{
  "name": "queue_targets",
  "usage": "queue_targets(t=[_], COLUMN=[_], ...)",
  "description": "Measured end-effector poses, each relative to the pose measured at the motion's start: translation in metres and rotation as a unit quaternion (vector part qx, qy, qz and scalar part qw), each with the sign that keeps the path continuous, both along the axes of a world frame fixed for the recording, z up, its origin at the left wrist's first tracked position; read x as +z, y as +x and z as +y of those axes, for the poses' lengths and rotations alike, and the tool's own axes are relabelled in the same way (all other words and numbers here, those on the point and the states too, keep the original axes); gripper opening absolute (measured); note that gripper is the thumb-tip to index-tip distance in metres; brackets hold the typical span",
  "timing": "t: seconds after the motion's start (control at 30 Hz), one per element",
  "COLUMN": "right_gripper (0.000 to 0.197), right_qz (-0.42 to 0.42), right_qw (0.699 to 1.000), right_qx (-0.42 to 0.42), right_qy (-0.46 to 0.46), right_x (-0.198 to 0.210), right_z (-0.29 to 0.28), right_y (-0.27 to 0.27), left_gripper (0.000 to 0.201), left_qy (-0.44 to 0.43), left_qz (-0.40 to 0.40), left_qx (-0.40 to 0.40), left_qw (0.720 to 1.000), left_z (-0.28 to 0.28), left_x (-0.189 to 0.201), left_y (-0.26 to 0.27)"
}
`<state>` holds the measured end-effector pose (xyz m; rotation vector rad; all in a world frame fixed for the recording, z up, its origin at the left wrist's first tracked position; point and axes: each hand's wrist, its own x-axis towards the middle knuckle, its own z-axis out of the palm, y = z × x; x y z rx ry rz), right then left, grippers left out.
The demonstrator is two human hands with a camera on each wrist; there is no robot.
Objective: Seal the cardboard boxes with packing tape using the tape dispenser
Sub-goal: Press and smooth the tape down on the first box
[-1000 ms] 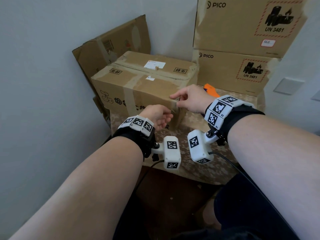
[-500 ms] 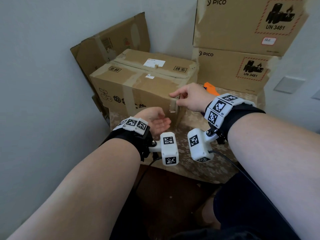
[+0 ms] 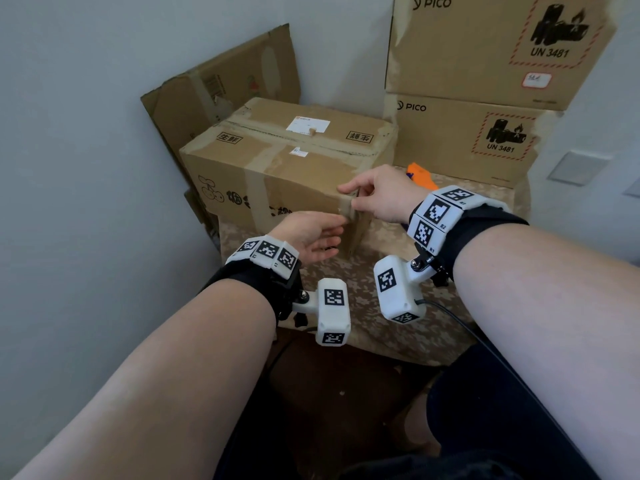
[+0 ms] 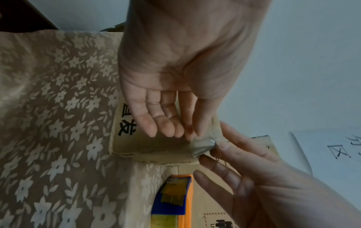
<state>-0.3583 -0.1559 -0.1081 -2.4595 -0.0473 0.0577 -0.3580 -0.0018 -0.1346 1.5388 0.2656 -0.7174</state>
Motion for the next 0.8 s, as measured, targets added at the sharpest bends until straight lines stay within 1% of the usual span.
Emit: queue_targets(t=[0.17,0.23,0.33,0.4,0.43,0.53,0.63,0.73,0.8], right_gripper=[0.034,0.034,0.032,0.032,0.034,0.043,0.051,0.05,0.047], right_qz=[-0.001,-0.004,-0.007,-0.006,-0.004,-0.002,-0.01,-0.032,-0.04], right_qw=[1.0,1.0,1.0,1.0,1.0,0.997,0.994,0.988,0.983], right_qx=[0.005,0.008,0.008,0.012,0.015,0.02,0.021,0.018,0.014], right_qy=[0.001,-0.001,-0.004,-0.015,-0.025,-0.073,-0.108,-0.148,-0.176], right_x=[-0.002,-0.003,-0.003,-0.003,-0.003,-0.004,-0.006,-0.009,-0.01], right_z=[-0.001,-0.002,-0.002,-0.002,-0.001,0.002,0.008,0.014,0.016], right_y=[0.0,0.0,0.0,0.0,0.0,-0.002,-0.003,-0.003,-0.004], left_gripper=[0.009,0.012,0.019,0.024,0.024,0.023,0.025,0.021,0.018], left_qy=[0.035,0.069,0.147,0.215,0.23,0.229,0.221,0.199,0.182], left_qz=[-0.046,-0.091,-0.16,-0.176,-0.187,-0.216,-0.232,-0.256,-0.257], left_qx=[-0.022,-0.032,-0.063,-0.08,-0.073,-0.037,-0.032,-0.041,-0.043], left_qw=[0.998,0.993,0.974,0.957,0.952,0.948,0.947,0.945,0.948], left_z=[-0.002,-0.003,-0.007,-0.006,-0.003,0.012,0.023,0.029,0.03], left_x=[-0.003,-0.006,-0.007,-0.011,-0.013,-0.019,-0.015,-0.009,-0.008], left_y=[0.001,0.003,0.006,0.008,0.01,0.014,0.019,0.023,0.025])
